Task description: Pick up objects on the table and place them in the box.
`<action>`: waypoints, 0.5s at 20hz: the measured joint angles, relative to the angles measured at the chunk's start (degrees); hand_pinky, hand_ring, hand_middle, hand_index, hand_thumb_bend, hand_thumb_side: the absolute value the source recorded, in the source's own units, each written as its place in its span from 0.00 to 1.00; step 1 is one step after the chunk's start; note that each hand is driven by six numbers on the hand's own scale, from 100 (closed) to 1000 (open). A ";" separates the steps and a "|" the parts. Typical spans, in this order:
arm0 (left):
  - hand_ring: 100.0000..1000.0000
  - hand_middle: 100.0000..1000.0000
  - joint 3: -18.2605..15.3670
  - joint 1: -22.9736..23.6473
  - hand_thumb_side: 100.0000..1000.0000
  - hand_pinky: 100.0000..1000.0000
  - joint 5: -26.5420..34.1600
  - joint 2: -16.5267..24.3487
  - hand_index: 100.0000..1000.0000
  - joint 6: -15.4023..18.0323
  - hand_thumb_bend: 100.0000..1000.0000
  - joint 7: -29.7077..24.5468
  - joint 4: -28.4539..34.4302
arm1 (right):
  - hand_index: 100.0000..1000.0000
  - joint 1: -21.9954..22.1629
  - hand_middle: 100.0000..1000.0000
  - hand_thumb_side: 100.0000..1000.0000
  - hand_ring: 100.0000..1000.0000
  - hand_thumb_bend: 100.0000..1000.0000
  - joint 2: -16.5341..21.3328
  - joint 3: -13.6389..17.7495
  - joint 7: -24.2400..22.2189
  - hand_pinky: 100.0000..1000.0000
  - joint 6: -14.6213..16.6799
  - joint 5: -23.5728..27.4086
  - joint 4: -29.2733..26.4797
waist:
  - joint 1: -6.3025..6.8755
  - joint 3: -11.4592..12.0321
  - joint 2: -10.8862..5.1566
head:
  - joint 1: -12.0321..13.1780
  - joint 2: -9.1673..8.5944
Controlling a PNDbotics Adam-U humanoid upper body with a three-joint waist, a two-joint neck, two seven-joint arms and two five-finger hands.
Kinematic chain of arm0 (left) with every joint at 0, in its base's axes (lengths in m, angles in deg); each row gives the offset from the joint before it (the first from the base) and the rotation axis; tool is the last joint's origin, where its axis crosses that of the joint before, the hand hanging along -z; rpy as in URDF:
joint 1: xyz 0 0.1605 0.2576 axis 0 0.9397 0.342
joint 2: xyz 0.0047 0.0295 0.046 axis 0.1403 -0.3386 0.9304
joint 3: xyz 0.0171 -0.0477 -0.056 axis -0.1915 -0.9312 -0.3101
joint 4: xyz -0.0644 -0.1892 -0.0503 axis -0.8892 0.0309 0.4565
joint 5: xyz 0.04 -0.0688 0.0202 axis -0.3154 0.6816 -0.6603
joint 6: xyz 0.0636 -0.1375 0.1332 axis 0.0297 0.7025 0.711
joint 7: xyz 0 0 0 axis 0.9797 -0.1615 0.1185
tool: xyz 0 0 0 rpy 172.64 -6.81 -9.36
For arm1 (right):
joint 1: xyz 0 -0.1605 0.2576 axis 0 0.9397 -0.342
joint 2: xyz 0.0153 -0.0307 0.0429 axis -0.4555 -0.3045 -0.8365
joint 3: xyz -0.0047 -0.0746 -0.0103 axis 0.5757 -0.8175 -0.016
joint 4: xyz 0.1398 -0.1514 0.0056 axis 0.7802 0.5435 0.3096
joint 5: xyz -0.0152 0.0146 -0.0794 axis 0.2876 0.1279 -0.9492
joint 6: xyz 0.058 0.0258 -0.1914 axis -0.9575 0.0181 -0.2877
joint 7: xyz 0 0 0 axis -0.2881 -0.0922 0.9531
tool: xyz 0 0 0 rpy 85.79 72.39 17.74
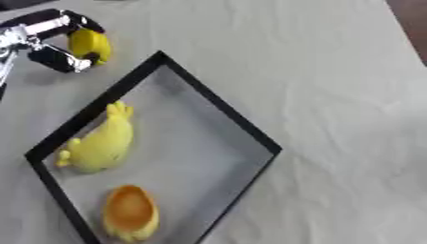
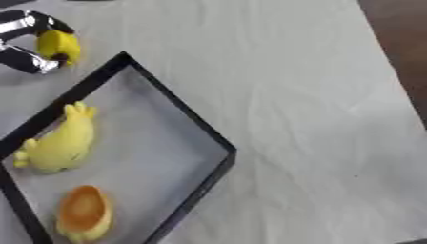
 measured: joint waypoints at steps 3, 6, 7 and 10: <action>0.55 0.61 0.38 0.26 0.00 0.66 0.75 0.02 0.80 0.16 0.05 0.35 1.25 | 0.75 0.47 0.62 0.60 1.00 0.00 -0.03 -0.01 0.03 0.95 -0.22 -0.05 0.00 | 0.00 0.37 0.00 | -0.04 0.42; 0.53 0.59 1.15 0.27 0.00 0.65 1.77 0.49 0.79 0.26 0.07 0.86 3.71 | 0.75 1.24 0.62 0.59 1.00 0.00 -0.03 -0.01 0.03 0.95 -0.29 -0.09 0.00 | 0.00 0.86 -0.06 | -0.27 0.77; 0.51 0.58 1.44 0.26 0.00 0.64 2.15 0.77 0.77 0.24 0.11 1.00 4.73 | 0.75 1.39 0.62 0.59 1.00 0.00 -0.02 -0.01 0.03 0.95 -0.29 -0.11 0.00 | 0.00 1.04 -0.07 | -0.40 0.97; 0.49 0.53 2.49 0.24 0.00 0.63 2.65 1.67 0.77 0.26 0.15 1.20 7.85 | 0.75 1.84 0.62 0.58 1.00 0.00 0.01 -0.01 0.05 0.95 -0.26 -0.12 0.00 | 0.00 1.65 -0.11 | -0.58 1.04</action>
